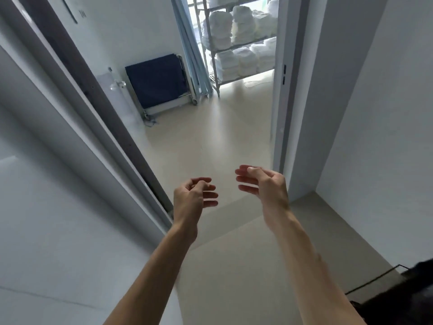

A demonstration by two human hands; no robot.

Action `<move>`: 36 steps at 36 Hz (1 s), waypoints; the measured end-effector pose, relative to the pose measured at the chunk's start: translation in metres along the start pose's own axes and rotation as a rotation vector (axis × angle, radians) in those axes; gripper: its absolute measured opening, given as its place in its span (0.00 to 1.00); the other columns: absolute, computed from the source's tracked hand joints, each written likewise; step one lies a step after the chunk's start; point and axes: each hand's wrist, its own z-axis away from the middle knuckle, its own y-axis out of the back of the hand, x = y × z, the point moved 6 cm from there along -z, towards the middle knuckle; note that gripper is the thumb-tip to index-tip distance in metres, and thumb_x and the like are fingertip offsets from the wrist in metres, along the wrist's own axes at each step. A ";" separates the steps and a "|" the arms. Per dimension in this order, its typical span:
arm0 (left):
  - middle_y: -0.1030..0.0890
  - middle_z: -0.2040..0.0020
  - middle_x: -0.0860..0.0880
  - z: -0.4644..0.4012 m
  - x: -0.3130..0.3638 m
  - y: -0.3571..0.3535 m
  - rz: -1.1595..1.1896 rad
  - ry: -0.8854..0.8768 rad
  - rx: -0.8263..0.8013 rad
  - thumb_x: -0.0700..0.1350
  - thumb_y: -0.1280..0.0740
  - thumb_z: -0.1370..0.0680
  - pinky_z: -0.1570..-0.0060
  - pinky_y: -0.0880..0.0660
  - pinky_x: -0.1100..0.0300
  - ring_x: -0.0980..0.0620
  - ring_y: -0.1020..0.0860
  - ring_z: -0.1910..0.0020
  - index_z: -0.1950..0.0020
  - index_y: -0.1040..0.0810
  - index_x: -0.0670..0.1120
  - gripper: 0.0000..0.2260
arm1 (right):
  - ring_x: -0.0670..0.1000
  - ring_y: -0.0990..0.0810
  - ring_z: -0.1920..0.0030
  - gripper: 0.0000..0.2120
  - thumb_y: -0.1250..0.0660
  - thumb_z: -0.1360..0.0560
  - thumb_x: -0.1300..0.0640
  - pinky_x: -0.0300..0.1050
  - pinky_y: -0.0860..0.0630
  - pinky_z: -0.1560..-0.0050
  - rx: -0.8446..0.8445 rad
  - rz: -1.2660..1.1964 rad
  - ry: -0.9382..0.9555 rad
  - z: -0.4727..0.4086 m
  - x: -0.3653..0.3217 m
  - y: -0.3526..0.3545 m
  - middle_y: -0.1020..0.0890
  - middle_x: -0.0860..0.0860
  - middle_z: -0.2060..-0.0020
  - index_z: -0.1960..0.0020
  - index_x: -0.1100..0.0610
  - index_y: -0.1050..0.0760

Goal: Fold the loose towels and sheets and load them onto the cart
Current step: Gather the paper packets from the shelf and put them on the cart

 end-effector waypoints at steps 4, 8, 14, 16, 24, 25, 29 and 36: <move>0.16 0.54 0.42 -0.065 0.033 -0.009 0.036 -0.046 -0.012 0.39 0.39 0.17 0.61 0.18 0.57 0.48 0.16 0.61 0.47 0.20 0.41 0.08 | 0.52 0.14 0.53 0.10 0.38 0.20 0.61 0.45 0.17 0.55 -0.007 0.010 0.031 -0.054 -0.023 -0.027 0.13 0.52 0.55 0.48 0.60 0.18; 0.15 0.55 0.42 -0.116 0.060 -0.016 0.113 -0.078 -0.043 0.39 0.39 0.18 0.61 0.18 0.55 0.45 0.15 0.60 0.48 0.19 0.42 0.09 | 0.52 0.14 0.53 0.10 0.38 0.20 0.61 0.45 0.17 0.55 -0.020 0.043 0.077 -0.101 -0.048 -0.059 0.13 0.52 0.55 0.49 0.58 0.17; 0.15 0.56 0.42 -0.201 0.092 -0.013 0.212 -0.118 -0.093 0.39 0.39 0.18 0.59 0.17 0.53 0.45 0.15 0.59 0.47 0.19 0.41 0.09 | 0.52 0.14 0.54 0.09 0.37 0.20 0.60 0.47 0.17 0.53 -0.027 0.116 0.120 -0.178 -0.069 -0.109 0.13 0.51 0.56 0.49 0.58 0.17; 0.15 0.56 0.42 -0.236 0.101 -0.011 0.218 -0.131 -0.131 0.39 0.39 0.18 0.59 0.17 0.53 0.44 0.15 0.58 0.47 0.19 0.42 0.10 | 0.52 0.14 0.54 0.09 0.37 0.20 0.61 0.46 0.17 0.53 -0.027 0.144 0.128 -0.208 -0.071 -0.129 0.13 0.51 0.56 0.49 0.58 0.17; 0.15 0.51 0.41 -0.395 0.156 -0.013 0.222 -0.179 -0.275 0.39 0.39 0.18 0.59 0.18 0.58 0.45 0.15 0.53 0.45 0.19 0.42 0.09 | 0.54 0.14 0.54 0.10 0.38 0.19 0.61 0.44 0.17 0.55 0.017 0.149 0.193 -0.336 -0.091 -0.218 0.13 0.53 0.56 0.49 0.59 0.18; 0.15 0.51 0.42 -0.413 0.164 -0.014 0.221 -0.175 -0.286 0.40 0.39 0.18 0.58 0.18 0.58 0.45 0.15 0.53 0.45 0.19 0.42 0.09 | 0.54 0.14 0.54 0.10 0.38 0.19 0.61 0.44 0.17 0.54 0.023 0.145 0.186 -0.351 -0.094 -0.229 0.13 0.54 0.56 0.49 0.60 0.18; 0.15 0.51 0.43 -0.481 0.198 -0.023 0.240 -0.198 -0.329 0.40 0.39 0.18 0.55 0.18 0.56 0.47 0.15 0.52 0.45 0.19 0.43 0.09 | 0.54 0.14 0.53 0.10 0.38 0.19 0.60 0.42 0.17 0.54 0.048 0.132 0.227 -0.410 -0.119 -0.263 0.13 0.54 0.55 0.48 0.60 0.18; 0.15 0.51 0.43 -0.583 0.230 -0.043 0.251 -0.197 -0.334 0.39 0.38 0.19 0.53 0.17 0.51 0.45 0.16 0.51 0.46 0.19 0.42 0.09 | 0.54 0.14 0.54 0.10 0.39 0.19 0.60 0.43 0.17 0.55 0.111 0.107 0.263 -0.508 -0.145 -0.289 0.13 0.54 0.56 0.49 0.59 0.18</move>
